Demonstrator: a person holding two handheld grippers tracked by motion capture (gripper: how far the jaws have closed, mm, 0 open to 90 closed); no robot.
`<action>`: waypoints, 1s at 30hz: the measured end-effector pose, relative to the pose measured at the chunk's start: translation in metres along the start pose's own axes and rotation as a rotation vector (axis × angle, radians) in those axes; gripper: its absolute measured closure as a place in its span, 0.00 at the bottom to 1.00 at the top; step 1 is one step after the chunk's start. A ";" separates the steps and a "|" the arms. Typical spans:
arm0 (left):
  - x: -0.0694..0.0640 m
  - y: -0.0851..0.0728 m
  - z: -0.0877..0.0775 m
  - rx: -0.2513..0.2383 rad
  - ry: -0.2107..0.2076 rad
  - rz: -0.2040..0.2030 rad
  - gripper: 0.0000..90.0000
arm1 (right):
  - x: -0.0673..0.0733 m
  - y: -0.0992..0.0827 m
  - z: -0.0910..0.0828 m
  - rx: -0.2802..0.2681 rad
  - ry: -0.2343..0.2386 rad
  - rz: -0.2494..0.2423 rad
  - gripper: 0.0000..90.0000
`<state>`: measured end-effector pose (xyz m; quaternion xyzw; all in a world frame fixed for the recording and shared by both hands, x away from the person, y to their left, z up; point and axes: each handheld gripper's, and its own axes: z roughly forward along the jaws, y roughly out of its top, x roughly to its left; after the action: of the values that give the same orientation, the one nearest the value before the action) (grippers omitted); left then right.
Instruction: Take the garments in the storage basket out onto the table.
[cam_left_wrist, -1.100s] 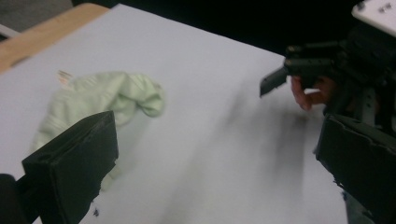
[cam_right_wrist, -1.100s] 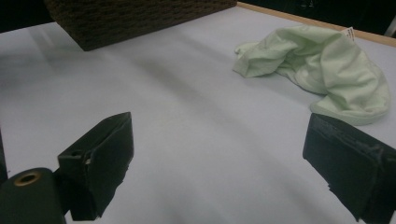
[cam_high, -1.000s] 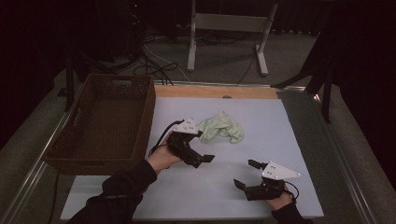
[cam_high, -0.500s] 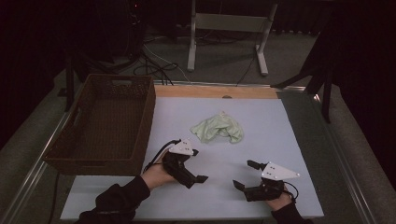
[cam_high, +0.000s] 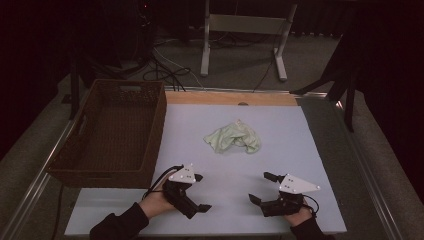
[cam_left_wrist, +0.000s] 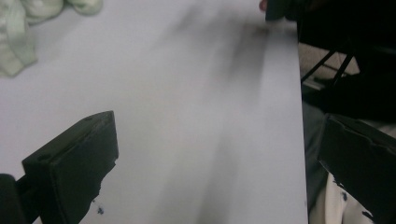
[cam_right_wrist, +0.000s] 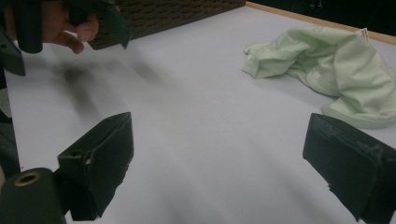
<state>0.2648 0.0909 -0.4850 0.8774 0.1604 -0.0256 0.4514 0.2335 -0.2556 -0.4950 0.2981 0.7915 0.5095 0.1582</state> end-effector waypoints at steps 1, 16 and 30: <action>-0.001 -0.003 -0.002 0.004 0.005 0.000 0.00 | 0.000 0.000 0.000 0.001 -0.001 0.000 0.10; -0.012 -0.038 -0.030 0.043 0.031 0.005 0.00 | 0.000 0.000 -0.001 -0.001 -0.005 -0.002 0.10; -0.017 -0.063 -0.059 0.071 0.068 0.003 0.00 | 0.001 0.000 0.000 0.008 -0.007 -0.009 0.10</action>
<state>0.2231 0.1680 -0.4965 0.8935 0.1732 -0.0009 0.4144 0.2325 -0.2555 -0.4953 0.2971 0.7942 0.5047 0.1621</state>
